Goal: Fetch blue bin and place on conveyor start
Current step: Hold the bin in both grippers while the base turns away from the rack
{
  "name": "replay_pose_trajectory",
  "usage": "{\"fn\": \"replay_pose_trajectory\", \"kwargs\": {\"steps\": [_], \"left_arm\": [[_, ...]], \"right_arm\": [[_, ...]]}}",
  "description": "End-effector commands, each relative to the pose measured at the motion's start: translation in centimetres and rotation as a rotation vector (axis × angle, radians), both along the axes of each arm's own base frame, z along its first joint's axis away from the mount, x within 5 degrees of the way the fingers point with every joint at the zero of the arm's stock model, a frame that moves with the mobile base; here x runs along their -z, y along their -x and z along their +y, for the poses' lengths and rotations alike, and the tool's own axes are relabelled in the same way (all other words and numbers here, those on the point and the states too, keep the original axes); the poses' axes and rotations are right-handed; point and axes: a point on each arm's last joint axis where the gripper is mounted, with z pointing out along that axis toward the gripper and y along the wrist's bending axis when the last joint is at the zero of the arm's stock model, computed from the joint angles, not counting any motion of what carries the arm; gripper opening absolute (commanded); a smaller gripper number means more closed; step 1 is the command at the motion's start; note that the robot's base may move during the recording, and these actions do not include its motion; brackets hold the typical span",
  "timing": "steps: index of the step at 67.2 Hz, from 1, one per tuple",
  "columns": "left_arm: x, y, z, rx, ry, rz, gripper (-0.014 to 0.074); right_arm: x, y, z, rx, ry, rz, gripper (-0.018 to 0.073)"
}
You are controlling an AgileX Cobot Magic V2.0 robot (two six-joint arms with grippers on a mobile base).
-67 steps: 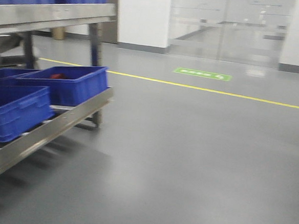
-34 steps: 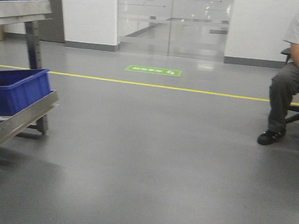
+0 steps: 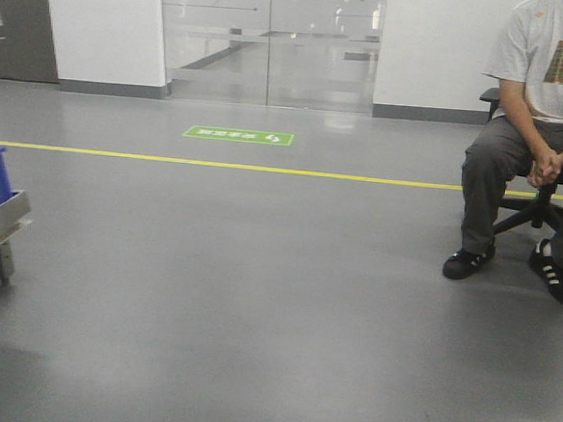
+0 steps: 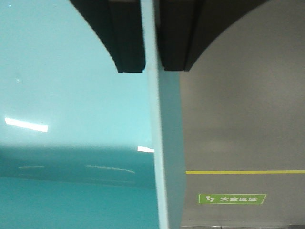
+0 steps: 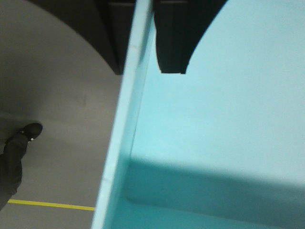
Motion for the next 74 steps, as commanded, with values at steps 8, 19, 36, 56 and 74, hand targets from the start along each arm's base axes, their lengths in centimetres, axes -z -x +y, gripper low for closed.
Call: {"fn": "replay_pose_trajectory", "kwargs": {"steps": [8, 19, 36, 56, 74], "left_arm": [[-1.73, 0.80, -0.76, 0.052, 0.095, -0.090, -0.0111], [-1.73, 0.80, -0.76, 0.052, 0.095, -0.090, -0.0111], [-1.73, 0.79, -0.75, 0.051, 0.093, -0.091, -0.0111], [-1.73, 0.79, -0.73, 0.050, 0.090, -0.092, -0.0111], [-1.82, 0.77, -0.75, 0.051, 0.094, -0.101, -0.0111]], "right_arm": [[-0.68, 0.22, 0.60, -0.034, -0.021, -0.043, -0.0151], [-0.68, 0.22, 0.60, -0.034, -0.021, -0.043, -0.0151], [-0.68, 0.22, 0.60, -0.034, -0.021, -0.043, -0.0151], [-0.68, 0.22, 0.60, -0.034, -0.021, -0.043, -0.0151], [-0.68, 0.22, 0.60, -0.034, -0.021, -0.043, -0.0151]]}}
